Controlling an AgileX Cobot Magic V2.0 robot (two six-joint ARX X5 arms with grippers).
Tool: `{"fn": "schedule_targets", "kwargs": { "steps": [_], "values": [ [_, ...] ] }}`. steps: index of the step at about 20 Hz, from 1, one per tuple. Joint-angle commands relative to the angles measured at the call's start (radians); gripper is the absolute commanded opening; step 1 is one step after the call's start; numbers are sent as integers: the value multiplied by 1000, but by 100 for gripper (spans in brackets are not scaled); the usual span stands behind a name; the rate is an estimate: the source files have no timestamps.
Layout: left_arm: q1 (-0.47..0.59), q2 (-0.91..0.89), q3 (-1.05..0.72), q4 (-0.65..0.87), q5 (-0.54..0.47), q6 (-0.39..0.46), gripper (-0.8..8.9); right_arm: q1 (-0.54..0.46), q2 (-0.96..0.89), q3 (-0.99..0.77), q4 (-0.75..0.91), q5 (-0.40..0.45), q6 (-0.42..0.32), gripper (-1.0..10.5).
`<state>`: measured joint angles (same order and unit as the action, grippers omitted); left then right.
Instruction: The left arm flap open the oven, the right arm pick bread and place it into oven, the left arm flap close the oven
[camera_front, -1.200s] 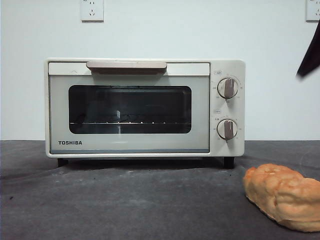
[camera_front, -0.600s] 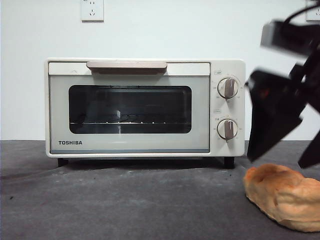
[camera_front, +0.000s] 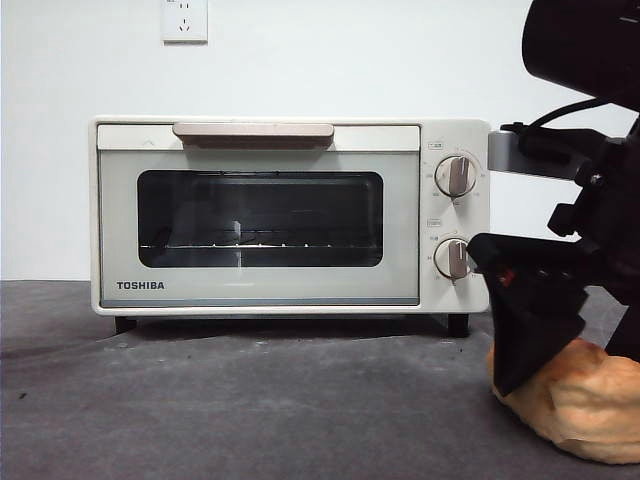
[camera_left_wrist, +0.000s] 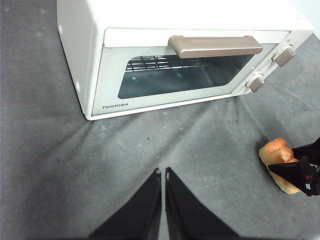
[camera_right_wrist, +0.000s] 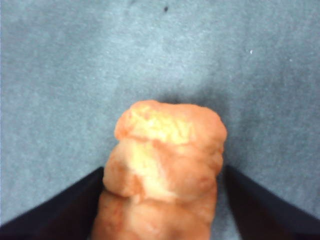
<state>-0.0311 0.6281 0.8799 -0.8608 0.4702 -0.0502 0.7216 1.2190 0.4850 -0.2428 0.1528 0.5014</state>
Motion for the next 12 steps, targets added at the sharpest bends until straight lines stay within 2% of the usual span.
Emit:
{"fn": "schedule_targets", "kwargs": {
  "steps": [1, 3, 8, 12],
  "values": [
    [-3, 4, 19, 8, 2, 9, 17, 10, 14, -2, 5, 5, 16, 238],
    [-3, 5, 19, 8, 2, 8, 17, 10, 11, -2, 5, 1, 15, 197],
    [-3, 5, 19, 18, 2, 3, 17, 24, -72, 4, 1, -23, 15, 197],
    [-40, 8, 19, 101, 2, -57, 17, 27, -198, 43, -58, -22, -3, 197]
  ]
}}
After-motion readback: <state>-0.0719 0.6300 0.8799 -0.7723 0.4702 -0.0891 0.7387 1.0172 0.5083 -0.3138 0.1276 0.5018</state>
